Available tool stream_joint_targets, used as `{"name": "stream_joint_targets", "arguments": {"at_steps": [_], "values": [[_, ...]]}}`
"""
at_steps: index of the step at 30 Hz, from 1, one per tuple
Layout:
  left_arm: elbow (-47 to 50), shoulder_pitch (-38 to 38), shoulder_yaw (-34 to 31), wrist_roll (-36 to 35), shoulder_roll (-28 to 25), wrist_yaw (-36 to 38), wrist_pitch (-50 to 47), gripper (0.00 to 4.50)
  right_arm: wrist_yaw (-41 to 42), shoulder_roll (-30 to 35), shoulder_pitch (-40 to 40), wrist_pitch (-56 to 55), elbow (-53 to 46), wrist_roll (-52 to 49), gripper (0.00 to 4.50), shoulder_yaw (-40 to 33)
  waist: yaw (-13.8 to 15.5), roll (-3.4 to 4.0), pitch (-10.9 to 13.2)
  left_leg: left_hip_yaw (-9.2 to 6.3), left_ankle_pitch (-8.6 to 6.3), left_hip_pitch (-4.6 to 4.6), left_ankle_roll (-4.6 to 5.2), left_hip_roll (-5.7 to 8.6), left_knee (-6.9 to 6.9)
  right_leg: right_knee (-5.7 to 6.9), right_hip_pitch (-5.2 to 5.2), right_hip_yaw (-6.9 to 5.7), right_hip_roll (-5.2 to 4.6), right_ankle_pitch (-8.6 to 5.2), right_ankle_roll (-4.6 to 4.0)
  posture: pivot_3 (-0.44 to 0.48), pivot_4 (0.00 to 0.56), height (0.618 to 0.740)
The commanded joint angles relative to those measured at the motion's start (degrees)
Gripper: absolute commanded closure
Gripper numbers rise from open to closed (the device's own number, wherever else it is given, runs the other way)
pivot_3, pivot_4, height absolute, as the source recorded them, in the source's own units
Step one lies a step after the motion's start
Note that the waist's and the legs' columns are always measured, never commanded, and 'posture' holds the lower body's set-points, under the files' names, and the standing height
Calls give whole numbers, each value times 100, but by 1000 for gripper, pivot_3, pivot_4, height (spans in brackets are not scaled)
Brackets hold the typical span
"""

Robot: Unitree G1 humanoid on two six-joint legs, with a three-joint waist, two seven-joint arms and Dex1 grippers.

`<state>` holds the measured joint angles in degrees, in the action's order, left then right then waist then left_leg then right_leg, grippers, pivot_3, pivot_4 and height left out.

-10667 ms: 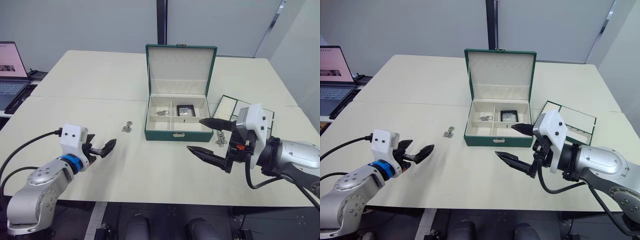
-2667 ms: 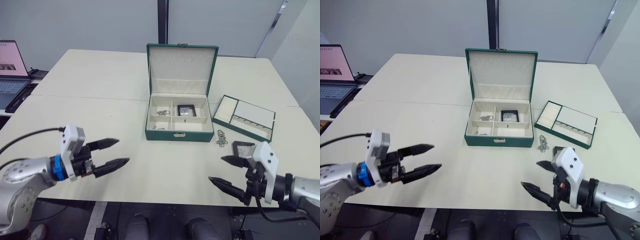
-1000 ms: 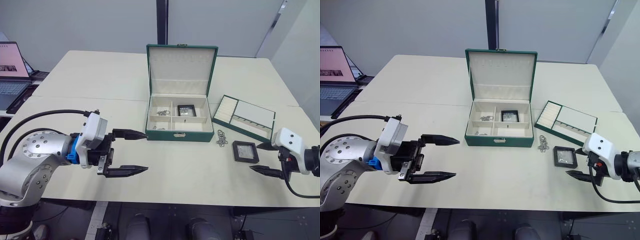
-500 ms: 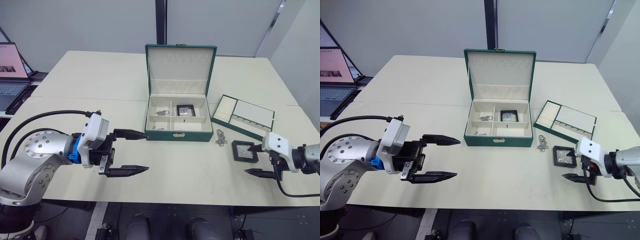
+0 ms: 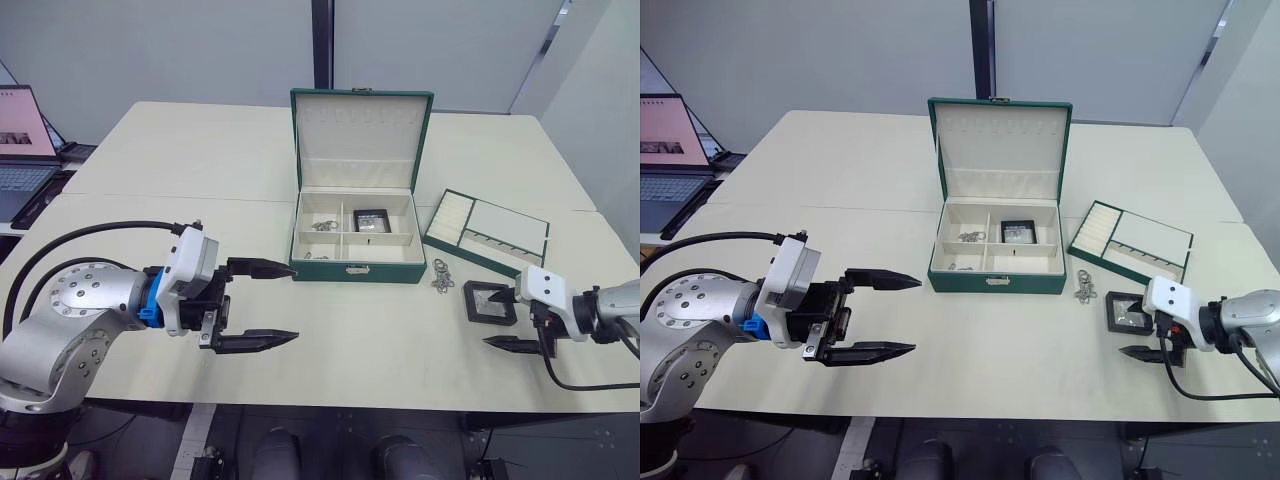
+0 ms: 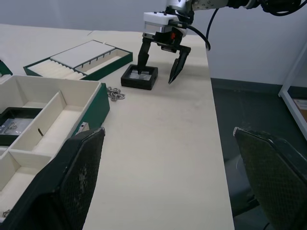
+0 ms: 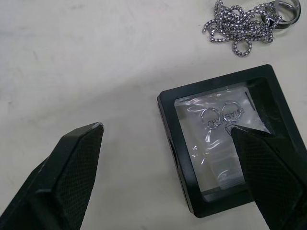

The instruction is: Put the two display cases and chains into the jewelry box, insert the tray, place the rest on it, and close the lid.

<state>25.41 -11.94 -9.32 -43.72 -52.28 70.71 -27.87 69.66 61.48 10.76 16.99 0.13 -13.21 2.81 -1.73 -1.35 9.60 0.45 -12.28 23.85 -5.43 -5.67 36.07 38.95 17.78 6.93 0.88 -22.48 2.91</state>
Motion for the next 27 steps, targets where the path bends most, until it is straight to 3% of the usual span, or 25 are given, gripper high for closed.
{"name": "stream_joint_targets", "arguments": {"at_steps": [1,5,14,22,27], "values": [[179,-50,-83,-15,3,-7,100,0,22,-12,123,-39,-39,54,973,-69,1,0,0,0,1,0,-1,0,0,0,0,0,0,0,0,0,150,740],[173,-25,-97,1,-9,0,116,0,35,-36,141,-7,-86,79,2342,-77,1,0,0,0,3,-1,-5,0,0,0,-1,-1,0,0,0,0,150,740],[167,-19,-92,15,-15,16,128,0,40,-51,184,5,-83,120,4482,-71,0,1,0,0,3,-1,-5,0,0,0,-1,0,0,0,0,0,150,740],[153,34,-100,-15,-8,5,140,0,44,25,196,160,-223,93,4483,-137,1,1,0,0,3,-1,-6,0,0,0,-1,0,0,0,0,0,150,740],[6,103,-411,-329,-84,-76,-138,0,289,403,391,835,-917,-174,4483,-264,-1,17,10,0,3,-1,-6,0,0,2,0,0,0,0,0,0,150,740]]}}
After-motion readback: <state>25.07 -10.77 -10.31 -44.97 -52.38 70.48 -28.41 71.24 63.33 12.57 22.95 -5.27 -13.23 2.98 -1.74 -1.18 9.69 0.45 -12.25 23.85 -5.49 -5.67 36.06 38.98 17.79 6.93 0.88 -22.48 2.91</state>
